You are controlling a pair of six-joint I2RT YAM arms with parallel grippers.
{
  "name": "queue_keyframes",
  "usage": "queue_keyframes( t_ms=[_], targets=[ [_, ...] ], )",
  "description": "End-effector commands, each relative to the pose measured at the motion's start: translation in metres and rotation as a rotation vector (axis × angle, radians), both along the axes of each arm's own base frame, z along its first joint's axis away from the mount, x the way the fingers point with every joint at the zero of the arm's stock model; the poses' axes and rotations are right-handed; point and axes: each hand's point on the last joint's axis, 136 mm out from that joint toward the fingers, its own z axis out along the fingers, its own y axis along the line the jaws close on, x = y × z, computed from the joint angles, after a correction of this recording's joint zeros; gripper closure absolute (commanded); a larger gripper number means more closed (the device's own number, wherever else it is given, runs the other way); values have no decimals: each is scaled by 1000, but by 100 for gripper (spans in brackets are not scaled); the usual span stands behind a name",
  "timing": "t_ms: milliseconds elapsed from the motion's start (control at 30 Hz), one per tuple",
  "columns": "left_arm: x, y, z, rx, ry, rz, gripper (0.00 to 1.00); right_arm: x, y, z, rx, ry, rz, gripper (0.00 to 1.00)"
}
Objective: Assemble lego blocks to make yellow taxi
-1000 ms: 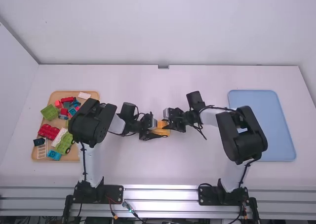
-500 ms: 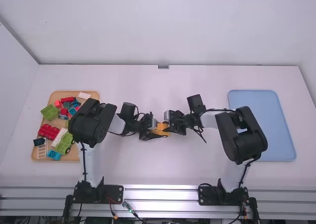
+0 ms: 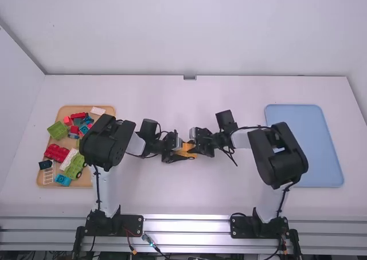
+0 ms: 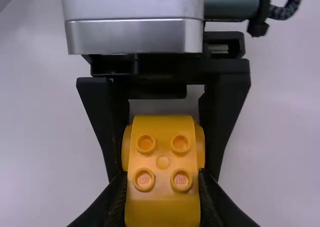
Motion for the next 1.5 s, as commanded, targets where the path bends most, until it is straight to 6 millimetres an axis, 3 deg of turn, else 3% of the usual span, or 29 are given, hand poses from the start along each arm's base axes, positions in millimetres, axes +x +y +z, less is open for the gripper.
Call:
queue_keyframes(
  t_ms=[0,233,733,933,1200,1367,1467],
  targets=[
    [-3,1,-9,17,28,5,46,-7,0,-15,-48,33,-2,96],
    [-3,1,-9,16,27,5,46,-3,-4,-24,-114,65,-59,97],
    [0,0,-8,14,25,8,47,-1,-12,-65,-448,8,-179,100],
    [0,0,-8,14,26,8,53,-2,-16,-67,-483,11,-179,100],
    [0,0,-8,14,26,8,59,7,-9,-56,-431,21,-178,100],
    [0,0,-8,14,26,8,59,15,-7,-50,-418,8,-187,78],
    [0,0,-8,14,26,8,59,17,-4,-49,-415,4,-185,75]
  ],
)
